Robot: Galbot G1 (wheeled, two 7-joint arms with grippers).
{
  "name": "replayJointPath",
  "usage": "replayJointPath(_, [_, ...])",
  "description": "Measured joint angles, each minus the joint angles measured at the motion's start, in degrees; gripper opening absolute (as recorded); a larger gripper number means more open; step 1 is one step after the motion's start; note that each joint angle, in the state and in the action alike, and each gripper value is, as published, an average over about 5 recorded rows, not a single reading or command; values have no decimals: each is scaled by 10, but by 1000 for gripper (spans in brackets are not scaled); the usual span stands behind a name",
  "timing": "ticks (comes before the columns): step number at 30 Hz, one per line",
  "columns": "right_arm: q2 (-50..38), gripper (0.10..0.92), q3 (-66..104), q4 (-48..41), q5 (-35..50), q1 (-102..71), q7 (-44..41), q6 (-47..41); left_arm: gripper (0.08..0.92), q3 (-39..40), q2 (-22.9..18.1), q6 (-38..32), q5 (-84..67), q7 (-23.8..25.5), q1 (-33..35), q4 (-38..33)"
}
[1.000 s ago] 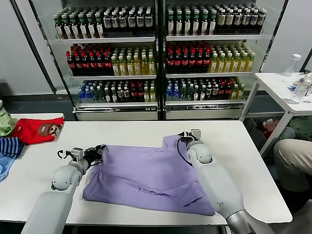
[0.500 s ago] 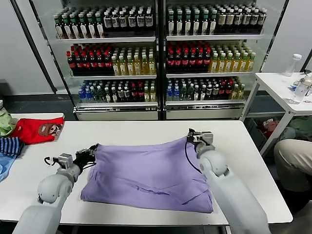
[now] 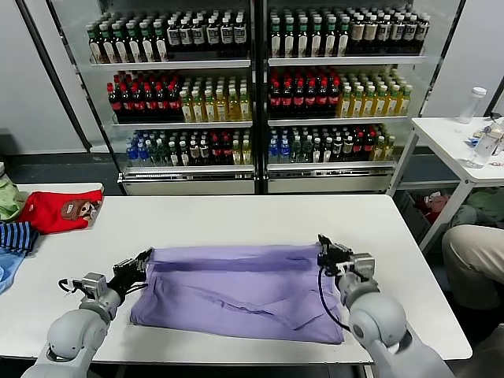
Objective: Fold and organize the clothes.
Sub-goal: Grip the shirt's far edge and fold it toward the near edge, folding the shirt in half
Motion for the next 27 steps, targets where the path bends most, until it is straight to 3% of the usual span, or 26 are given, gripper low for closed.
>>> replayJointPath(3, [-3, 122, 1, 13, -1, -20, 4, -4, 97, -5, 4, 6, 10, 4, 9, -5])
replayJointPath(7, [-10, 167, 7, 36, -1, -51, 8, -9, 191, -15, 6, 19, 22, 10, 25, -20])
replayJointPath(17, [-23, 462, 35, 89, -1, -120, 12, -14, 459, -38, 7, 65, 26, 5, 60, -81])
replayJointPath(27, [-18, 739, 43, 117, -15, -160, 5, -15, 750, -5, -25, 111, 5, -90, 70, -109])
